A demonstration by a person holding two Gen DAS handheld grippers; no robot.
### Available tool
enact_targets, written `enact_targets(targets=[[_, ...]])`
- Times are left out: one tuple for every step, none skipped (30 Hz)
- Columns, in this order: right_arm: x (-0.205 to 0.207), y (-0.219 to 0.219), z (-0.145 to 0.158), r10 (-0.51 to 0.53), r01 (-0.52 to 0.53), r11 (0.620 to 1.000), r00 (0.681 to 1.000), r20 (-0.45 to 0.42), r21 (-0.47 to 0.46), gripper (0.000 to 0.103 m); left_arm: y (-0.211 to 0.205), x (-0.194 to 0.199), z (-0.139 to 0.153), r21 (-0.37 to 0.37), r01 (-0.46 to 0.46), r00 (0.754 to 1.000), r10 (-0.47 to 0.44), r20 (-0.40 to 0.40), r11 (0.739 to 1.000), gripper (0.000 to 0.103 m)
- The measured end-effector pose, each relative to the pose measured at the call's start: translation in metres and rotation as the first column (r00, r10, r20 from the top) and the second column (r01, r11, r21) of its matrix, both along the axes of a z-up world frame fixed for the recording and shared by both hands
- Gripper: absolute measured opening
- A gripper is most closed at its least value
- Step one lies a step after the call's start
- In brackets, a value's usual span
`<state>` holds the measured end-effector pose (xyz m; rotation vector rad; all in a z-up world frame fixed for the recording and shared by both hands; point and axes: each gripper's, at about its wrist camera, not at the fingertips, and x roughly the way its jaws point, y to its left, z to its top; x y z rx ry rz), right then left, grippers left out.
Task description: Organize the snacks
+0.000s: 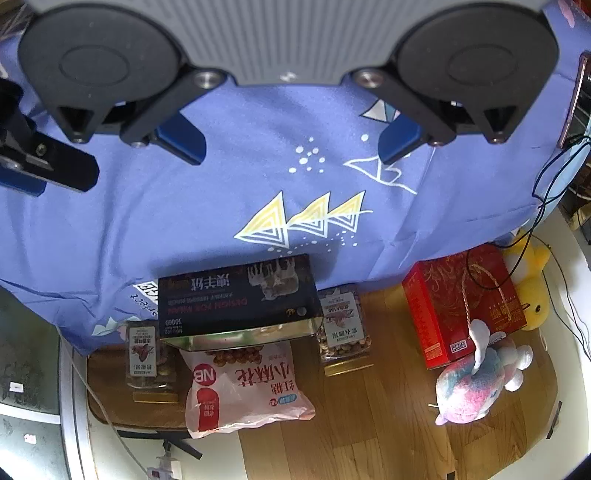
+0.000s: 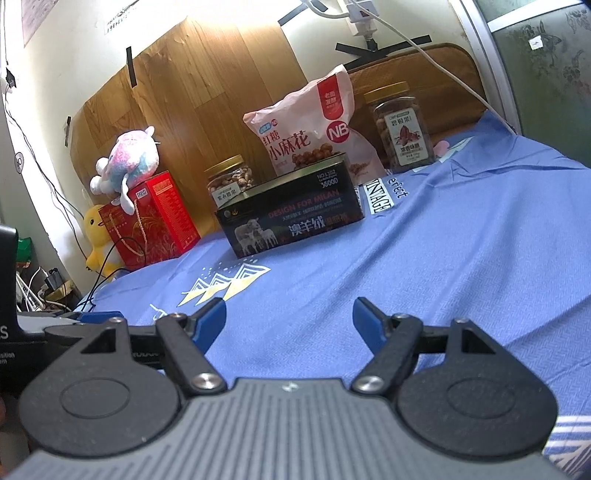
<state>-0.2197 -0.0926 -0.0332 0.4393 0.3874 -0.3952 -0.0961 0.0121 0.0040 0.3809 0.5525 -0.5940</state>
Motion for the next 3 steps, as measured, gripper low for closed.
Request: enact_targets(targets=[[0.0000, 0.0005, -0.0001, 0.000, 0.000, 1.000, 1.000, -0.001, 0.000, 0.078, 0.0002, -0.0006, 0.0004, -0.002, 0.004, 1.000, -0.004, 0.003, 1.000, 0.103], [0.0001, 0.0009, 0.0002, 0.000, 0.000, 1.000, 1.000, -0.001, -0.002, 0.078, 0.0004, -0.0010, 0.0007, -0.004, 0.007, 1.000, -0.007, 0.003, 1.000, 0.103], [0.0001, 0.0008, 0.0002, -0.001, 0.001, 1.000, 1.000, -0.002, -0.002, 0.078, 0.0002, -0.0008, 0.0007, -0.006, 0.011, 1.000, -0.011, 0.001, 1.000, 0.103]])
